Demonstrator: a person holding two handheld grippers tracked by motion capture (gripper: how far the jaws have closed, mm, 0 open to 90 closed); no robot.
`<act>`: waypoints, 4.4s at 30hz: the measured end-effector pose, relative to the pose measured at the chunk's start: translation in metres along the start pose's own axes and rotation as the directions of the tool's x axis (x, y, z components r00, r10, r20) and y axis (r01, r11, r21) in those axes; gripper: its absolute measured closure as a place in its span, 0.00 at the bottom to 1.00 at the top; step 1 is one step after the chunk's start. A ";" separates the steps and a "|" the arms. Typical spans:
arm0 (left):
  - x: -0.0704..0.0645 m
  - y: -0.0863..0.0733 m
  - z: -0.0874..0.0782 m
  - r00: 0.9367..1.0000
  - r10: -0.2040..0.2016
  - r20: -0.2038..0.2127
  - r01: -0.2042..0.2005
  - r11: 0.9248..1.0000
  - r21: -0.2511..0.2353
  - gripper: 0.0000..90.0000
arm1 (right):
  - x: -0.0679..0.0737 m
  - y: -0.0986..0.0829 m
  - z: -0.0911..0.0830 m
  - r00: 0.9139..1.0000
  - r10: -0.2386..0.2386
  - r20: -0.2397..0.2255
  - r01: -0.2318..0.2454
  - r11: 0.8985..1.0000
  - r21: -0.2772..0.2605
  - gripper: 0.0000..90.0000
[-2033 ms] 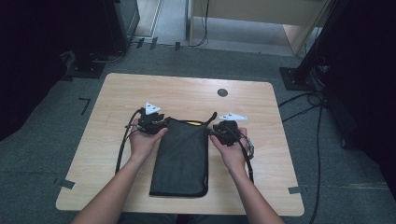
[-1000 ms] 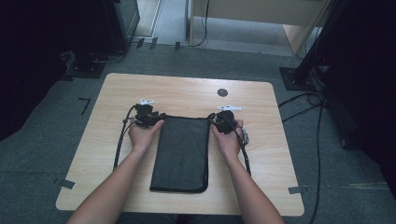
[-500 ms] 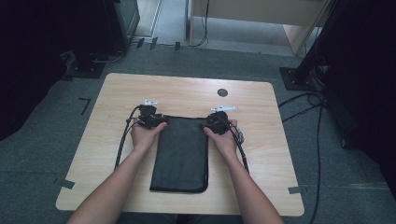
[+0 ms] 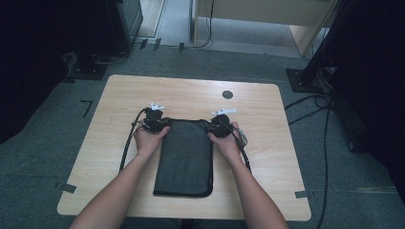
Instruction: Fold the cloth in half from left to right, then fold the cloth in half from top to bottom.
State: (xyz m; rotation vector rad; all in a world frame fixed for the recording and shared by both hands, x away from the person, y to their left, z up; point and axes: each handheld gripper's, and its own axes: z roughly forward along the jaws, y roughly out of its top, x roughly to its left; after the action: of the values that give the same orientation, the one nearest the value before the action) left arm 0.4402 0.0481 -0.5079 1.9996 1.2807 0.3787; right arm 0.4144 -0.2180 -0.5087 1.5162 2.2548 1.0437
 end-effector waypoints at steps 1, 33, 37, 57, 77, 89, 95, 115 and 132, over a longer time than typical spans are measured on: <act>-0.001 0.001 0.000 1.000 0.007 -0.002 -0.007 1.000 -0.004 0.95 | -0.001 0.001 0.000 1.000 -0.005 -0.009 0.005 1.000 0.002 0.92; -0.014 -0.018 -0.107 0.977 0.121 0.177 -0.055 0.940 -0.338 0.96 | 0.019 -0.016 -0.078 0.984 -0.164 -0.073 0.136 0.947 -0.291 0.91; -0.024 -0.046 -0.114 0.972 0.150 0.179 -0.090 0.947 -0.309 0.96 | 0.027 -0.041 -0.079 0.979 -0.182 -0.091 0.152 0.950 -0.272 0.91; -0.028 -0.130 -0.125 0.937 0.133 0.324 -0.085 0.984 -0.158 0.73 | 0.014 -0.108 -0.119 0.974 -0.094 -0.207 0.049 0.976 -0.211 0.61; -0.041 -0.138 -0.130 0.863 0.334 0.379 -0.305 0.943 -0.137 0.73 | 0.023 -0.092 -0.098 0.985 0.034 -0.167 -0.077 0.964 -0.255 0.78; -0.030 -0.137 -0.133 0.905 0.230 0.358 -0.188 0.971 -0.148 0.68 | 0.018 -0.104 -0.110 0.979 0.072 -0.192 -0.119 0.962 -0.248 0.71; -0.036 -0.139 -0.131 0.907 0.277 0.316 -0.247 0.960 -0.131 0.71 | 0.042 -0.113 -0.108 0.985 0.017 -0.174 -0.045 0.987 -0.153 0.65; -0.041 -0.140 -0.135 0.908 0.327 0.262 -0.298 0.944 -0.144 1.00 | 0.051 -0.118 -0.104 0.990 0.050 -0.134 -0.067 0.990 -0.125 0.89; -0.068 -0.140 -0.124 0.916 0.377 0.138 -0.368 0.926 -0.086 0.85 | 0.046 -0.125 -0.102 0.981 0.172 -0.089 -0.178 0.981 -0.071 0.59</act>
State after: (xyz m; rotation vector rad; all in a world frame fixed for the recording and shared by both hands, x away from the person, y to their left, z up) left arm 0.2432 0.0744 -0.5112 2.1756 0.7815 0.4269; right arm 0.2490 -0.2475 -0.5096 1.6924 2.1357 1.2499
